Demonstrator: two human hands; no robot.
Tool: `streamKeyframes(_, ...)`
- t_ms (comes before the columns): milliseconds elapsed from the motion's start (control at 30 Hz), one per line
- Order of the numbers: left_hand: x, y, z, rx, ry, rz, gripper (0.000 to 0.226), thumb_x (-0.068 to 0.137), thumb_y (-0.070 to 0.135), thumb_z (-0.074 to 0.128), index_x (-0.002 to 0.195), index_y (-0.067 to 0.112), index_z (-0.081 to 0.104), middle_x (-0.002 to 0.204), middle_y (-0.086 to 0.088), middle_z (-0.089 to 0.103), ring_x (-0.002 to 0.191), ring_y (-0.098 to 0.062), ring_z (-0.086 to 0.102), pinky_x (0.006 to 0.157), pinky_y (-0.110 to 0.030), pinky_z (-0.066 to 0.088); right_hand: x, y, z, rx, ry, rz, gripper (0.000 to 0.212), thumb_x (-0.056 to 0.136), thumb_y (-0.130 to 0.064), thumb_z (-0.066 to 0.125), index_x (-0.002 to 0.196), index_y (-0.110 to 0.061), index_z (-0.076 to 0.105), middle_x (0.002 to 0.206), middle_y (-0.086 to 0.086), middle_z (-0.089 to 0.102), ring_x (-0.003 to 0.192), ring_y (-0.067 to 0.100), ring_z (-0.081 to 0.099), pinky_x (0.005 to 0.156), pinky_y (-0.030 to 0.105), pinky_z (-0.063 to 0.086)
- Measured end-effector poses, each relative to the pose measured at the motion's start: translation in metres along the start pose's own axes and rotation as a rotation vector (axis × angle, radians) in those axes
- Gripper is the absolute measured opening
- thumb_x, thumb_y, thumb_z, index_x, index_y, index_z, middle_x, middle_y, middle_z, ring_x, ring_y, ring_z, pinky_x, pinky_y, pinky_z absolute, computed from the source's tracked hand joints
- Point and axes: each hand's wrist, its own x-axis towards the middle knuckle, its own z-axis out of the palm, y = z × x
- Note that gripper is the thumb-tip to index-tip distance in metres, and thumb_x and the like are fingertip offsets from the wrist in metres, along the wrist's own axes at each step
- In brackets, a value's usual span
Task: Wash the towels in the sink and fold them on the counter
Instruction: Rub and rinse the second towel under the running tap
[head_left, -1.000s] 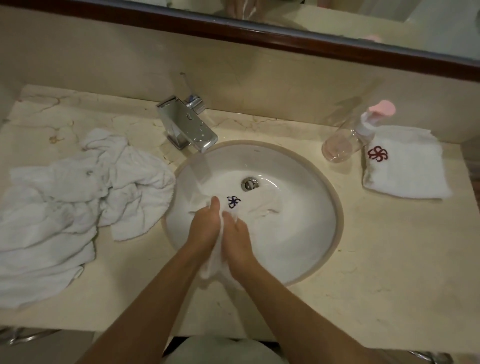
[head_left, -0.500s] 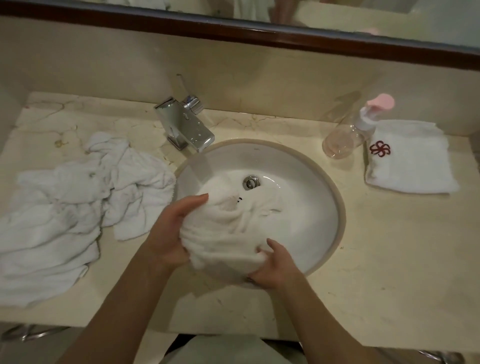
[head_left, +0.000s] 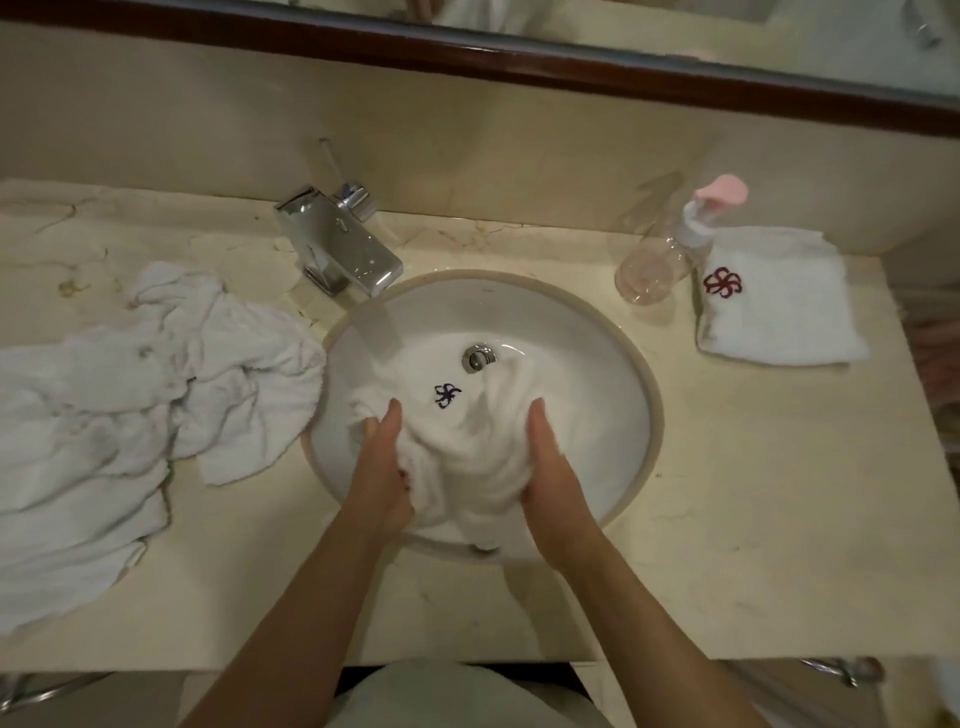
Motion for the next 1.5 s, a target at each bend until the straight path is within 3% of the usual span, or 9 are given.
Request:
streamKeyframes(300,-0.020,-0.017,0.024,0.834,0.210,0.414,0.037,0.105,0.039,0.036,0.114,0.015,0.062,0.117,-0.003,0.066,0.113,-0.023,0.058,0.086,-0.025,0.036,0.064,0.023,0.041,-0.276,0.317,0.146,0.044,0.098,-0.050,0.051,0.097,-0.011,0.069,0.100,0.008,0.072,0.103,0.030,0.069,0.097,0.046,0.053)
streamKeyframes(567,-0.036,-0.015,0.026,0.818,0.185,0.424,0.032,0.105,0.040,0.035,0.115,0.025,0.062,0.120,0.011,0.058,0.123,-0.016,0.052,0.097,-0.024,0.036,0.099,0.007,0.047,-0.466,0.383,0.190,0.060,0.100,-0.043,0.045,0.136,0.005,0.051,0.125,0.019,0.064,0.120,0.037,0.059,0.105,0.044,0.046)
streamKeyframes(733,0.001,0.027,0.028,0.326,0.309,0.215,0.033,0.105,0.036,0.040,0.102,0.017,0.066,0.107,-0.006,0.069,0.108,-0.028,0.064,0.096,-0.038,0.048,0.069,0.029,0.065,-0.532,0.157,0.067,0.048,0.095,-0.049,0.049,0.107,-0.008,0.069,0.102,0.012,0.073,0.097,0.028,0.068,0.090,0.041,0.054)
streamKeyframes(867,-0.016,0.003,0.036,0.607,0.081,0.319,0.031,0.106,0.025,0.040,0.119,0.010,0.064,0.121,-0.006,0.066,0.110,-0.018,0.060,0.098,-0.028,0.045,0.114,0.038,0.034,-0.491,0.234,0.213,0.045,0.094,-0.051,0.046,0.094,-0.009,0.062,0.098,0.019,0.065,0.090,0.034,0.063,0.092,0.051,0.053)
streamKeyframes(933,-0.025,0.002,0.040,0.719,-0.027,0.366,0.028,0.106,0.024,0.042,0.119,0.011,0.064,0.110,0.005,0.064,0.101,-0.009,0.059,0.086,-0.017,0.044,0.116,0.038,0.020,-0.297,0.202,0.274,0.022,0.101,-0.029,0.049,0.103,-0.009,0.059,0.106,0.016,0.064,0.093,0.032,0.064,0.089,0.047,0.055)
streamKeyframes(1033,-0.011,0.015,0.027,0.576,0.145,0.359,0.024,0.102,0.028,0.050,0.104,0.011,0.067,0.107,-0.008,0.070,0.108,-0.028,0.064,0.098,-0.035,0.047,0.093,0.019,0.001,0.232,0.182,0.240,0.065,0.093,-0.056,0.053,0.132,-0.004,0.058,0.123,0.020,0.067,0.114,0.034,0.064,0.104,0.047,0.048)
streamKeyframes(1167,-0.002,0.018,-0.009,-0.113,0.039,0.101,0.048,0.098,0.048,0.048,0.119,0.010,0.070,0.121,-0.017,0.068,0.114,-0.035,0.064,0.102,-0.046,0.047,0.060,0.005,-0.067,0.822,0.081,0.068,0.072,0.094,-0.061,0.044,0.145,-0.010,0.051,0.146,0.022,0.051,0.135,0.041,0.048,0.113,0.051,0.035)
streamKeyframes(1300,-0.005,0.010,-0.025,-0.304,-0.046,0.106,0.029,0.094,0.009,0.046,0.101,0.002,0.073,0.097,-0.016,0.073,0.087,-0.029,0.071,0.069,-0.034,0.059,0.042,0.030,-0.083,0.843,0.004,0.024,0.058,0.097,-0.017,0.058,0.152,-0.017,0.040,0.155,0.008,0.040,0.147,0.025,0.031,0.120,0.040,0.023)
streamKeyframes(1500,-0.011,0.001,0.016,-0.015,-0.117,-0.090,0.033,0.098,0.023,0.043,0.109,0.005,0.069,0.098,-0.008,0.073,0.096,-0.026,0.065,0.090,-0.035,0.050,0.035,0.008,-0.018,0.175,-0.047,0.101,0.032,0.101,-0.021,0.053,0.126,-0.003,0.062,0.125,0.018,0.066,0.109,0.026,0.066,0.094,0.037,0.055)
